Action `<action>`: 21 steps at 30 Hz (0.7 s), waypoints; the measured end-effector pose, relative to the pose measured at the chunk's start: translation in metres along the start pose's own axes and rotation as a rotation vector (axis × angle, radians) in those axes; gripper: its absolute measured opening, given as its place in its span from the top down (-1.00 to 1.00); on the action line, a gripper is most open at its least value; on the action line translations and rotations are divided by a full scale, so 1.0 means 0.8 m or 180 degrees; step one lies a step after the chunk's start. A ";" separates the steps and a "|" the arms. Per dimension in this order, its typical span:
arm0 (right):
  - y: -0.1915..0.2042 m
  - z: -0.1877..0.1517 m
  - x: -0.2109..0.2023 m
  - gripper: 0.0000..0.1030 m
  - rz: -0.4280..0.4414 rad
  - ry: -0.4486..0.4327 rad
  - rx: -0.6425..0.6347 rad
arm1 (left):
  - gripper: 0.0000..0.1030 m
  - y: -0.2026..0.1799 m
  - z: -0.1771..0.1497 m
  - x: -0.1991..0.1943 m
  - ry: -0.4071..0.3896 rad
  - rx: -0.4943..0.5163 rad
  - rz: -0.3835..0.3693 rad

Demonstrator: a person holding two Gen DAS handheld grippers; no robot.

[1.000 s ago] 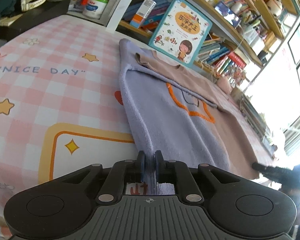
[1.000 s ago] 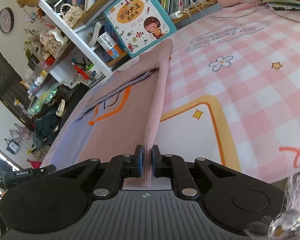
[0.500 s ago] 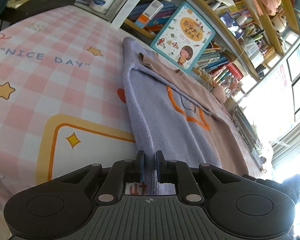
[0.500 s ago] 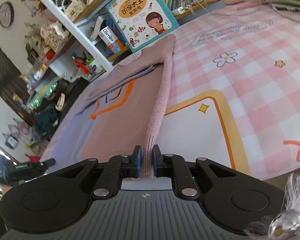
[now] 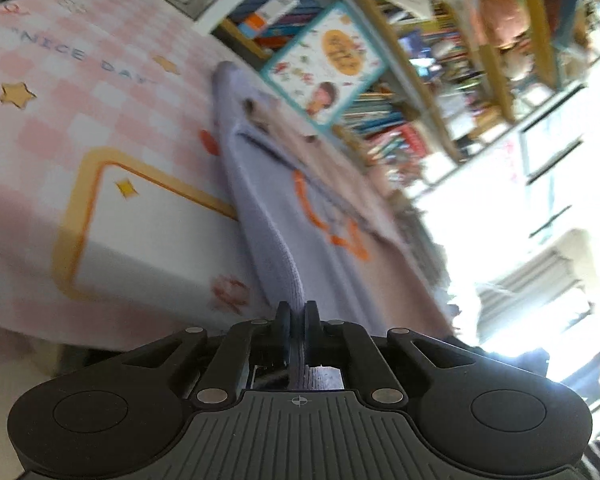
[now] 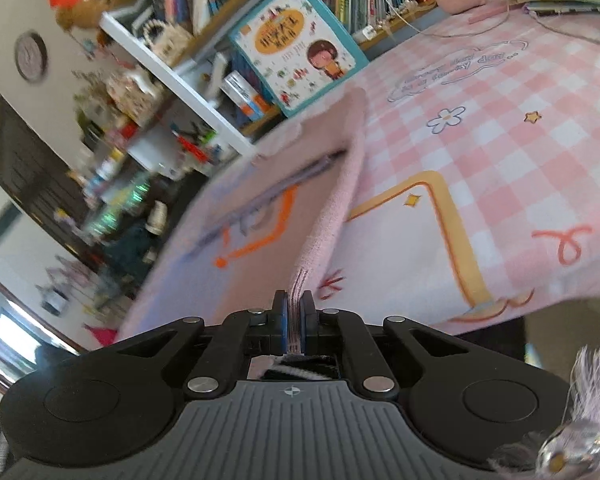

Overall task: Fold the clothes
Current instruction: 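Lift both held edges and fold the sweater in half lengthwise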

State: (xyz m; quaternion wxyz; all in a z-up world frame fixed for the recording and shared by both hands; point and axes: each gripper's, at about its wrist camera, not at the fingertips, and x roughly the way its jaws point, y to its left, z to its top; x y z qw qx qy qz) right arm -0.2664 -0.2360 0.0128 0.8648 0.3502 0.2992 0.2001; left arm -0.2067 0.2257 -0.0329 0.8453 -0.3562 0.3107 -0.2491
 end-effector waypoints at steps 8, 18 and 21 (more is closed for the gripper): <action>0.016 0.055 0.015 0.90 0.0963 -0.0427 0.0129 | 0.92 -0.019 0.061 0.001 -0.0711 0.0061 -0.0545; 0.029 0.174 0.065 0.90 0.0617 -0.1008 0.0011 | 0.91 -0.040 0.143 0.067 -0.1276 -0.0097 -0.0450; 0.017 0.192 0.090 0.90 0.0505 -0.1015 0.0033 | 0.91 -0.029 0.159 0.086 -0.1239 -0.0080 -0.0299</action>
